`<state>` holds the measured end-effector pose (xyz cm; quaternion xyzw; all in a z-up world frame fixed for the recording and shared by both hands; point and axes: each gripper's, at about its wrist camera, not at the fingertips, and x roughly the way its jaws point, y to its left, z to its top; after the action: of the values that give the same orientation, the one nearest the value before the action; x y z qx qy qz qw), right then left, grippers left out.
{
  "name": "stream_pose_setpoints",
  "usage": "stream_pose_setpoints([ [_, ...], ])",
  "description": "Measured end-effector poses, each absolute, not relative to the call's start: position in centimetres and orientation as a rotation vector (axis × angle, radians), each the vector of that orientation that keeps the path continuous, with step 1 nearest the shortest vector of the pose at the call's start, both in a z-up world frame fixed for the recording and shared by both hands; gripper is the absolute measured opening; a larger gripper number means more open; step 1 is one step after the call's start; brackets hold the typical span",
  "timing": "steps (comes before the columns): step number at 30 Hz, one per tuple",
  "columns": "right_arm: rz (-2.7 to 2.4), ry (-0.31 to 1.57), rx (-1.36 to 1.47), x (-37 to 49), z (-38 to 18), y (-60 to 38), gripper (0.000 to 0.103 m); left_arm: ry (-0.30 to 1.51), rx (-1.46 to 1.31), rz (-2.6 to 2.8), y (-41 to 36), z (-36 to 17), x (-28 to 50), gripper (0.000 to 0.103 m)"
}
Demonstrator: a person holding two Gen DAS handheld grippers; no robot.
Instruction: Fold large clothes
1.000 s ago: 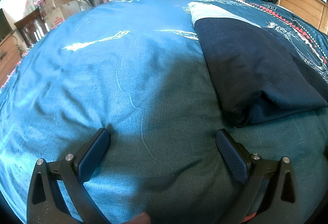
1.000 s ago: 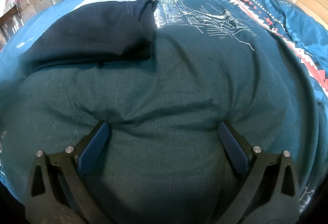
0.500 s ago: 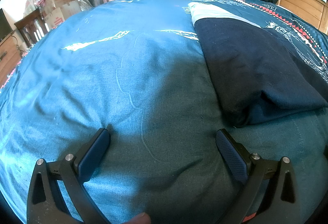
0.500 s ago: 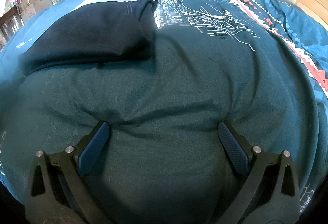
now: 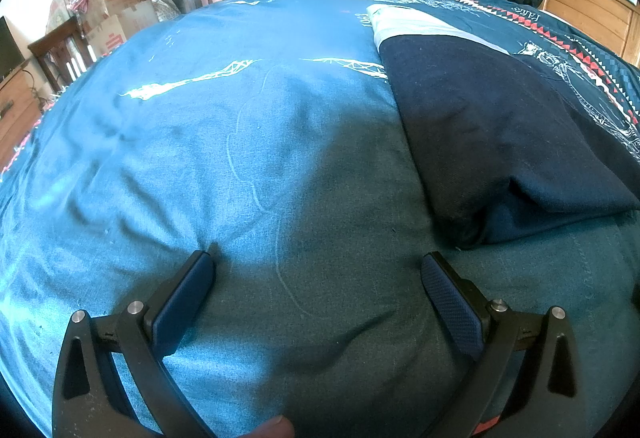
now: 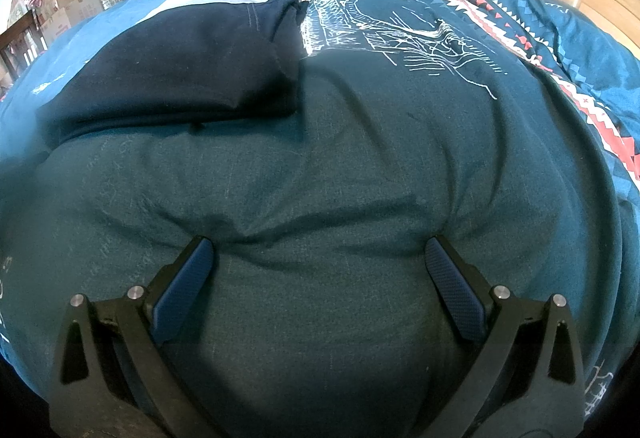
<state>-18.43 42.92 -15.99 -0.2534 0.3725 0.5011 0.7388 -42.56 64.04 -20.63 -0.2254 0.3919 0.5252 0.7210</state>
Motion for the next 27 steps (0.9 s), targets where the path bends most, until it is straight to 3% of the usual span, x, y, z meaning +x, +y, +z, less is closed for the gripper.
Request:
stream_pose_setpoints([
  [27,1.104,0.813,-0.561,-18.54,-15.85,43.21,0.103,0.867,-0.498,1.161,64.05,-20.62,-42.54,0.103],
])
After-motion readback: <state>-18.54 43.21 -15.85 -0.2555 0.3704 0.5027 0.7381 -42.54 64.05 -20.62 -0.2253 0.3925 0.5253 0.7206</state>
